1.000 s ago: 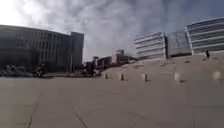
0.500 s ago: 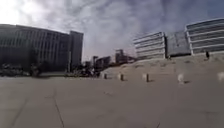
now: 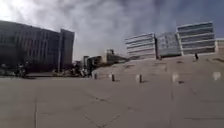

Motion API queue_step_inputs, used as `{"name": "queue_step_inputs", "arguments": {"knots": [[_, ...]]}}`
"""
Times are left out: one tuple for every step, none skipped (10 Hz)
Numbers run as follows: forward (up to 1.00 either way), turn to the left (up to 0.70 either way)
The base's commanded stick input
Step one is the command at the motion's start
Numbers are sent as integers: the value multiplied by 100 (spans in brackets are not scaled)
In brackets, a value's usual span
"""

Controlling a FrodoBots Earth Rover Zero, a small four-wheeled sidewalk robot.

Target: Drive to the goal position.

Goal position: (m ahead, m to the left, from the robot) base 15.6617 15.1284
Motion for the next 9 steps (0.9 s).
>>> {"name": "queue_step_inputs", "arguments": {"knots": [[70,-22],[70,-14],[70,-8],[70,-4],[70,0],[70,0],[70,0],[70,0],[70,0]]}}
